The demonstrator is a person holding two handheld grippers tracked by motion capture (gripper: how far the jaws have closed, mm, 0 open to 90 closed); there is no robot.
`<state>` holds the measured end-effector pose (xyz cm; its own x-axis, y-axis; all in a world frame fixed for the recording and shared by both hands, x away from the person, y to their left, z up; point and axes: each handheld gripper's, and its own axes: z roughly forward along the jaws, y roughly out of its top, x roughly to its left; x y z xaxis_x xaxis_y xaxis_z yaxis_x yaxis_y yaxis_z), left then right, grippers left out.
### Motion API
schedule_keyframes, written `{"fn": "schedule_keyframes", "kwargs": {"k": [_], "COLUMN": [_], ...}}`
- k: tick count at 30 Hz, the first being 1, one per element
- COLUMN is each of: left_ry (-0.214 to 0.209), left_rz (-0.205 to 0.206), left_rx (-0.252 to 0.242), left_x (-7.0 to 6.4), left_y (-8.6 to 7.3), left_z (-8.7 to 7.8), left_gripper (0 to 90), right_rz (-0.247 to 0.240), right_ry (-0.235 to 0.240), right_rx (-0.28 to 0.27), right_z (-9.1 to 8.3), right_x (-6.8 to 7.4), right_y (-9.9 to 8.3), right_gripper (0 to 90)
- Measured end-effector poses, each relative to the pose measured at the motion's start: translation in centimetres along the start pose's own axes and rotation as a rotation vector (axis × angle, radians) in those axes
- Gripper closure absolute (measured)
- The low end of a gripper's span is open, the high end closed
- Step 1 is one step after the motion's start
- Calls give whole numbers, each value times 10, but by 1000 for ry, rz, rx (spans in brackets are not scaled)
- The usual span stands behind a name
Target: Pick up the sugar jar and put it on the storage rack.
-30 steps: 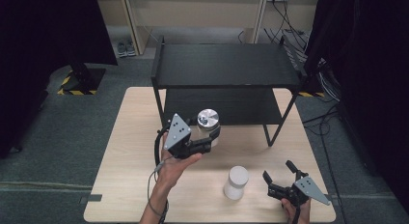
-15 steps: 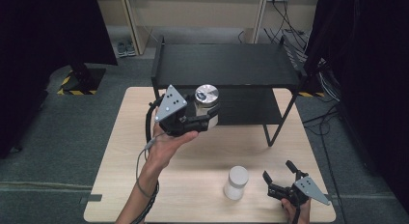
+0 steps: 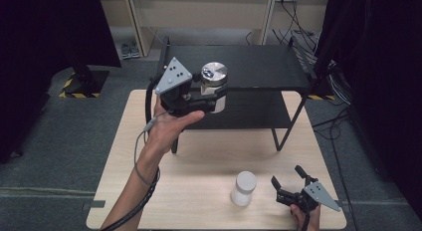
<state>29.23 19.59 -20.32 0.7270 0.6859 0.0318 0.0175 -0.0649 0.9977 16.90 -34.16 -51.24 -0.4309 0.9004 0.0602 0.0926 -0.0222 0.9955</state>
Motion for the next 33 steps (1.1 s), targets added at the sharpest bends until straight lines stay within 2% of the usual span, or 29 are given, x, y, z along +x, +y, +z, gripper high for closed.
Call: {"fn": "schedule_keyframes", "kwargs": {"k": [4,8,13,17,23,25,33], "left_ry": [20,65,120,138,181,200,219], "left_rz": [-14,-17,-20,-42,-47,-35,-46], "left_rx": [2,11,20,28,46,58,75], "left_x": [5,8,11,16,19,18,22], "left_y": [13,26,35,37,40,40,35], "left_z": [6,13,22,30,42,46,58], "left_gripper": [311,311,311,311,311,311,311], "right_rz": [0,-3,6,9,8,9,7], "right_ry": [1,-2,-6,-5,-2,-2,1], "right_rx": [1,-1,-2,-2,-4,-3,-6], "right_z": [0,0,0,0,0,0,0], "right_x": [1,1,0,0,0,0,-1], "right_y": [0,0,0,0,0,0,0], "right_gripper": [18,17,16,16,16,16,17]}}
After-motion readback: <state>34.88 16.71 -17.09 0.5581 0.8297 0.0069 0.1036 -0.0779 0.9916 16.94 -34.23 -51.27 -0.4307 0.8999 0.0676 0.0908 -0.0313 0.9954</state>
